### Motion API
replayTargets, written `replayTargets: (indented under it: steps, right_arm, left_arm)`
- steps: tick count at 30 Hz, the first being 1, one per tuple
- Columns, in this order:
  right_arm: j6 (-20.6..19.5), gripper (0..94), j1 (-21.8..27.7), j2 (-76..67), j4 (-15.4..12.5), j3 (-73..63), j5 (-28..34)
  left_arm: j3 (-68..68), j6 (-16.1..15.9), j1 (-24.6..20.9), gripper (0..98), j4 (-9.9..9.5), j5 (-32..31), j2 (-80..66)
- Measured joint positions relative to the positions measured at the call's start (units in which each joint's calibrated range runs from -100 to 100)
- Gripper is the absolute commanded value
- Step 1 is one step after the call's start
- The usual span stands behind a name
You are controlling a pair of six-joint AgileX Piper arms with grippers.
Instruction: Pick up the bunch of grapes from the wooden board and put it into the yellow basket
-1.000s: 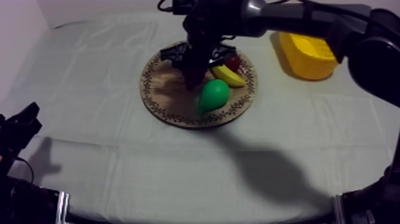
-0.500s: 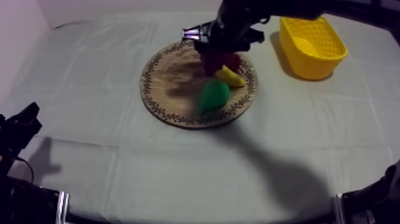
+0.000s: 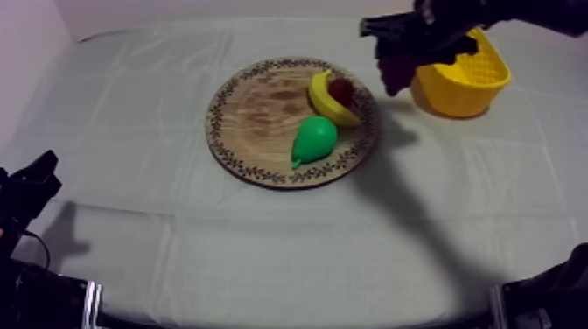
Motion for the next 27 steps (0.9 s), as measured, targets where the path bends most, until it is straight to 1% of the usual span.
replayTargets:
  steps: [8,12,15,20,27]
  right_arm:
    - [2.94,30.2,7.81,-8.37,-0.16,7.87,0.7]
    - [3.38,30.0,11.55,-9.29,1.1,11.67,-1.38]
    - [4.0,29.7,14.1,-8.54,1.11,13.06,-2.78]
    - [3.8,29.6,16.91,-5.56,2.43,10.32,-6.62]
    - [3.86,29.5,19.17,2.0,2.95,0.99,-7.53]
  left_arm:
    - [0.0,0.0,0.0,0.1,0.0,0.0,0.0]
    - [0.0,0.0,0.0,0.1,0.0,0.0,0.0]
    - [0.0,0.0,0.0,0.1,0.0,0.0,0.0]
    - [0.0,0.0,0.0,0.1,0.0,0.0,0.0]
    - [0.0,0.0,0.0,0.1,0.0,0.0,0.0]
